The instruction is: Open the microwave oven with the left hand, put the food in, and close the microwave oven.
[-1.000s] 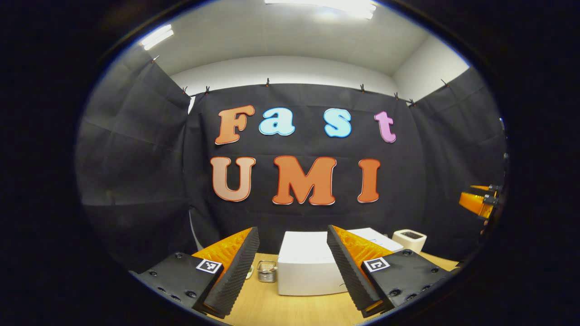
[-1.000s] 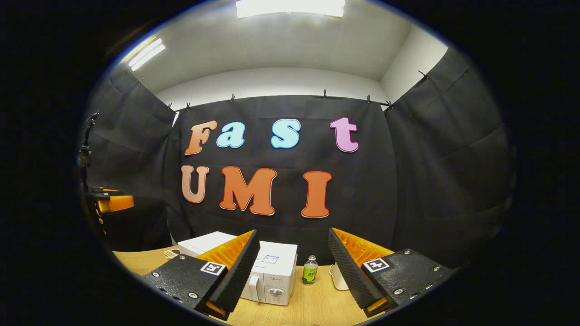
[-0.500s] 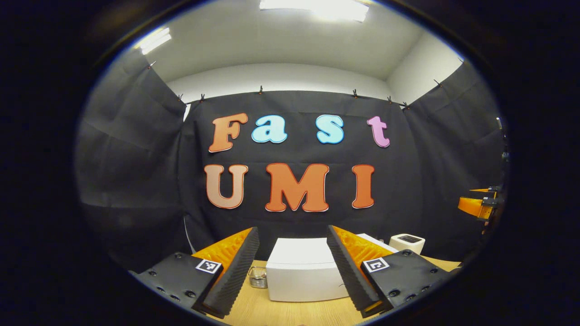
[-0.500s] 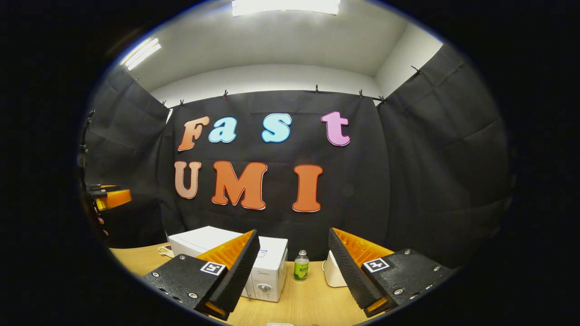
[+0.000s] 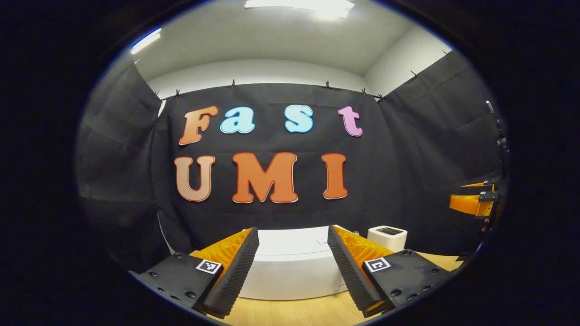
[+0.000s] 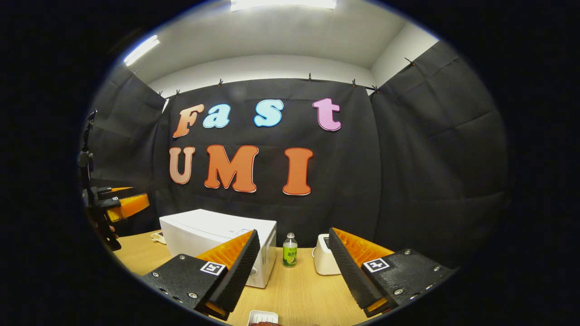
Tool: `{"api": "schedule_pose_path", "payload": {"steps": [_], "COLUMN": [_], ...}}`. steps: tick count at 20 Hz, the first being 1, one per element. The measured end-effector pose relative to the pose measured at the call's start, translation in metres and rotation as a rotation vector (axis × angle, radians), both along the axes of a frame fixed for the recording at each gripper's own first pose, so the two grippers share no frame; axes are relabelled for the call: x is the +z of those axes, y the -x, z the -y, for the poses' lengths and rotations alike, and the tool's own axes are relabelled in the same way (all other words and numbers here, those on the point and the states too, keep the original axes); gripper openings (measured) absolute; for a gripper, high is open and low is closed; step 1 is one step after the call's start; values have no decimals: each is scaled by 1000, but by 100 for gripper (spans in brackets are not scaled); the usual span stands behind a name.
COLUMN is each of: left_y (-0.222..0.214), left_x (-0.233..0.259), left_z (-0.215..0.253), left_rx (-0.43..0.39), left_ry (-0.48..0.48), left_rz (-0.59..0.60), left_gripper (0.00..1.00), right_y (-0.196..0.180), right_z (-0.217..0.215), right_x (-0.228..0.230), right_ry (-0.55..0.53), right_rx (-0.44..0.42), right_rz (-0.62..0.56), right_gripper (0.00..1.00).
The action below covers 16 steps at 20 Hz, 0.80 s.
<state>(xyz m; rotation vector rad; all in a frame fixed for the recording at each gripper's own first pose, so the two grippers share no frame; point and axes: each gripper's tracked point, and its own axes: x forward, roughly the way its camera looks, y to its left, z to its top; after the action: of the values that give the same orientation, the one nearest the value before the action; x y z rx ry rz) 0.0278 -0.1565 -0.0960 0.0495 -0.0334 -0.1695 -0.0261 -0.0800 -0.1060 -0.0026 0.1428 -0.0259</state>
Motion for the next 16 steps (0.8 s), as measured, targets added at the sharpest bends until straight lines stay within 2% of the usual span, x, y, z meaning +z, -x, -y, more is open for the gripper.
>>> {"api": "schedule_pose_path", "payload": {"steps": [3,4,5,6,7,9,10,12,13,16], "left_y": [-6,-7,-9,-12,-16,-25,-29,-36,-39,-55], "left_x": [-27,-36,-46,-57,-68,-95,-109,-135,-148,-183], "left_z": [27,38,47,56,62,77,83,95,99,110], "left_rx": [-34,-51,-59,-63,-57,-54,-53,-53,-48,-30], "left_ry": [-9,-14,-13,-14,-15,-5,-2,-13,-21,-45], "left_rz": [-36,-44,-52,-63,-77,-112,-131,-168,-183,-226], "left_gripper": [100,94,94,98,94,94,99,98,94,94], "right_y": [11,14,18,21,25,33,38,41,44,47], "right_z": [18,24,31,35,40,49,53,55,55,62], "right_x": [-17,-23,-30,-36,-43,-58,-63,-70,-75,-88], "right_ry": [-21,-22,-24,-25,-24,-14,-11,-23,-31,-33], "right_rx": [-21,-31,-43,-52,-61,-73,-74,-74,-73,-82], "right_rz": [-15,-19,-23,-29,-38,-60,-67,-75,-79,-91], "right_gripper": [95,95,95,95,95,95,95,95,95,95]}}
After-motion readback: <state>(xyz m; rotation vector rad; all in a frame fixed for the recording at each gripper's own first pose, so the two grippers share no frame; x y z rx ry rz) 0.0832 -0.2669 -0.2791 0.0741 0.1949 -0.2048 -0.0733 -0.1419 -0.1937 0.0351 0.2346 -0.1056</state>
